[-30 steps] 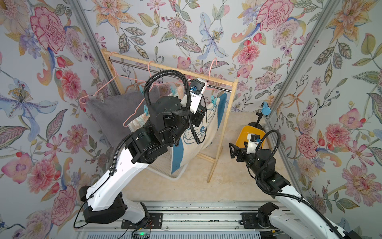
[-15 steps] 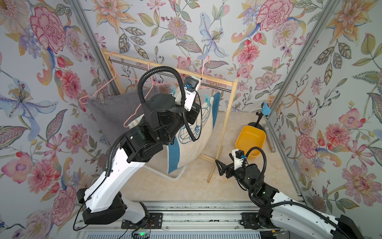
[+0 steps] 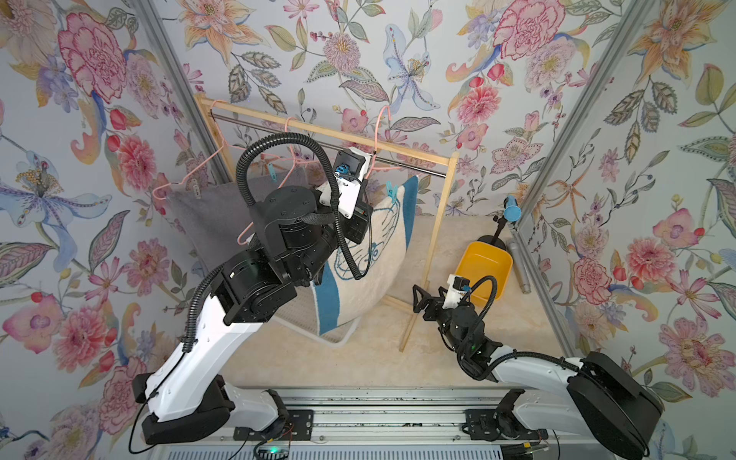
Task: Remove the clothespins securing towels to the hanger
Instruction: Adjust the clothesline at the center of the board.
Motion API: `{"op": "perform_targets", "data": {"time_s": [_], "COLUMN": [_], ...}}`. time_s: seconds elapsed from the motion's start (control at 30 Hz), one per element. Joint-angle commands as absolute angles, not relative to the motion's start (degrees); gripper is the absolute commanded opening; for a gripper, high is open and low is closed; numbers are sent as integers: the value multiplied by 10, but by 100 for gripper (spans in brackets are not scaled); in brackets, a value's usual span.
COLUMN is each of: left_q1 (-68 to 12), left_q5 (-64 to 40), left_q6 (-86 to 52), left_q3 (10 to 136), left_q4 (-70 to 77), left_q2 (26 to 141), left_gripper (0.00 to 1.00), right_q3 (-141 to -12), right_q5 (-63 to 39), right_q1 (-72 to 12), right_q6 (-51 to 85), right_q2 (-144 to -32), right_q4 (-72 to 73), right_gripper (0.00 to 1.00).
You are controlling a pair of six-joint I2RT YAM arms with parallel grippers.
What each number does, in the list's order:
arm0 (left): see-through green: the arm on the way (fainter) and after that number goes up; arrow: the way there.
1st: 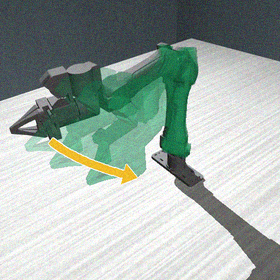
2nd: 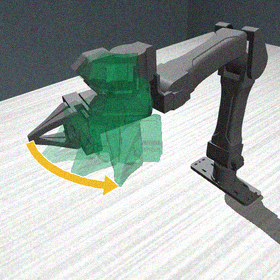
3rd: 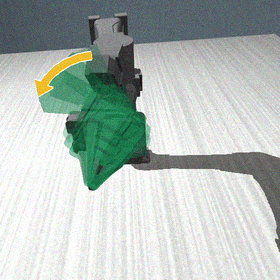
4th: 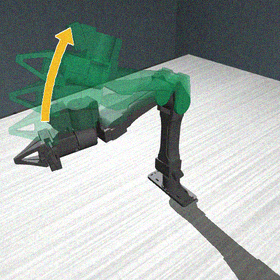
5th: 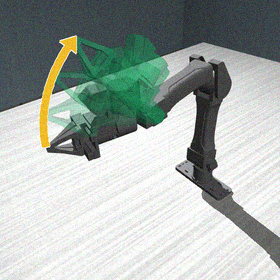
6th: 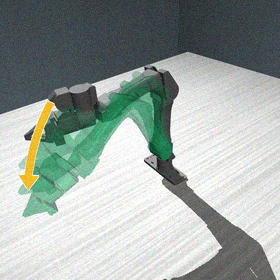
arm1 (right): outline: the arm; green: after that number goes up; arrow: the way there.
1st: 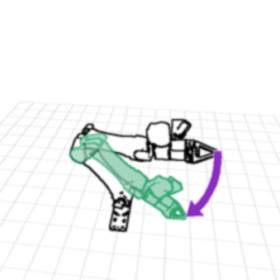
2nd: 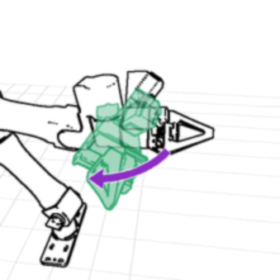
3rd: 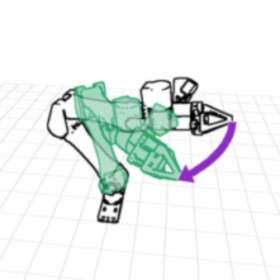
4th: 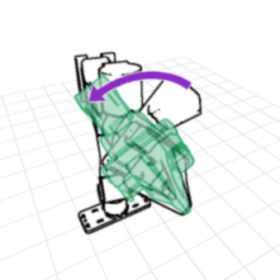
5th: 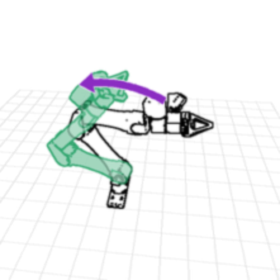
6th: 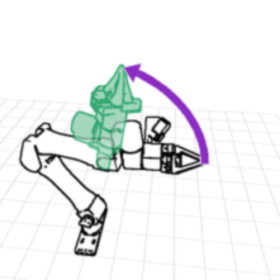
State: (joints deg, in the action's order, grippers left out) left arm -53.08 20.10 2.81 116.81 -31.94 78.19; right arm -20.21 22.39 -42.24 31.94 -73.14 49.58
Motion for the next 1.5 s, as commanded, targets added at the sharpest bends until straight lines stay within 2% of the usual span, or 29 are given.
{"op": "perform_targets", "data": {"time_s": [0.0,0.27,0.63,0.87,1.13,1.47], "left_q1": [-521,-519,-515,-497,-440,-419], "left_q5": [208,203,208,235,237,271], "left_q6": [28,24,27,42,41,45], "left_q3": [1159,1141,1142,1177,1181,1196], "left_q4": [-284,-281,-288,-316,-333,-369], "left_q2": [764,755,751,747,737,738], "left_gripper": [0,0,0,0,0,0], "right_q3": [-228,-286,-455,-595,-736,-851], "right_q5": [213,125,51,21,-16,-83], "right_q1": [-398,-303,-237,-210,-195,-172], "right_q6": [356,364,335,323,316,315], "right_q2": [-758,-827,-974,-1070,-1166,-1232], "right_q4": [554,568,555,510,466,423], "right_gripper": [100,97,95,95,95,96]}}
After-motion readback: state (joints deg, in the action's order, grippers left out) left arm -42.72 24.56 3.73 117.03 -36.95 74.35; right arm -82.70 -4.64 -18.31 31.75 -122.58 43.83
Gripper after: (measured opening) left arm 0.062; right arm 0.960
